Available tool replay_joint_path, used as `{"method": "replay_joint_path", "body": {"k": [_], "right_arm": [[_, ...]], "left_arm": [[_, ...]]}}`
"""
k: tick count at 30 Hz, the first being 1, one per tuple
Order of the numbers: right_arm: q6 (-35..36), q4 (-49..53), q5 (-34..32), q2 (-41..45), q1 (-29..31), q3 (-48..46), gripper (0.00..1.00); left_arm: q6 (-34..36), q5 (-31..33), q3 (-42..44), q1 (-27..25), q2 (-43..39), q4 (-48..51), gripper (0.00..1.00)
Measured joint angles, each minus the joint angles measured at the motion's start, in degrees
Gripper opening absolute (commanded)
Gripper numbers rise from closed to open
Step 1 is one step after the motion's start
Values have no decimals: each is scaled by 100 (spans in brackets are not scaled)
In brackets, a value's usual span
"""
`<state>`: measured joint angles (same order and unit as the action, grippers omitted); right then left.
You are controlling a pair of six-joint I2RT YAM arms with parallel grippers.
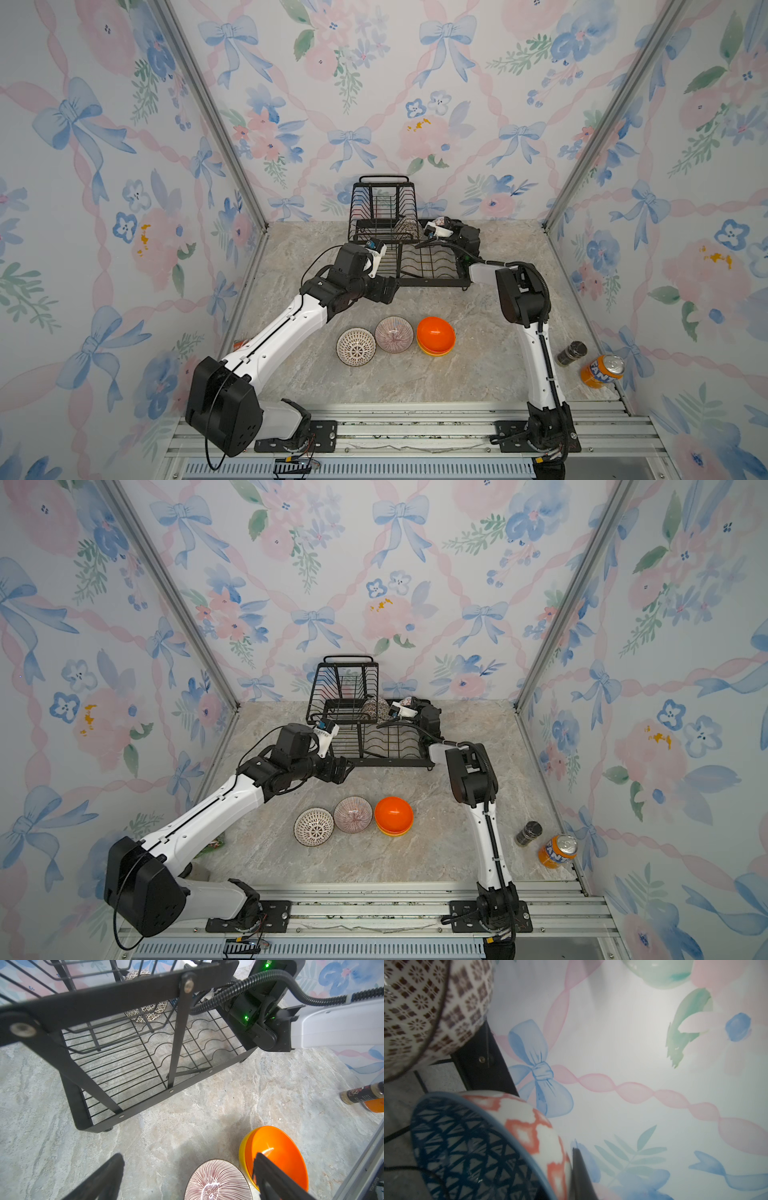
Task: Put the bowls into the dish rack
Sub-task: 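Lower the blue bowl into the lower tier beside the brown-patterned bowl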
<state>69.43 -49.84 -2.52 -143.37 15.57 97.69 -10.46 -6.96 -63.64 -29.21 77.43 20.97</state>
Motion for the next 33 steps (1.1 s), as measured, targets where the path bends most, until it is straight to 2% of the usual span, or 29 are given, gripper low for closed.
{"method": "replay_joint_path", "body": {"k": [7,12,18,25,29,31,33], "right_arm": [[-101,17,0,15,-4,-17,15],[-153,13,44,33,-4,-33,24],[-190,20,48,138,-4,-63,26],[-240,11,66,365,-4,-251,36],[-299,15,90,664,-4,-568,50],[-341,17,105,839,-4,-728,64],[-398,15,105,999,-4,-868,83]], "left_arm": [[0,-2,15,0,0,2,98],[0,-2,24,0,0,2,98],[0,-4,52,0,-2,2,98],[0,-20,98,0,-76,2,98],[0,-22,173,0,-105,-2,98],[0,-22,227,0,-118,0,98],[0,-20,282,0,-146,2,98]]}}
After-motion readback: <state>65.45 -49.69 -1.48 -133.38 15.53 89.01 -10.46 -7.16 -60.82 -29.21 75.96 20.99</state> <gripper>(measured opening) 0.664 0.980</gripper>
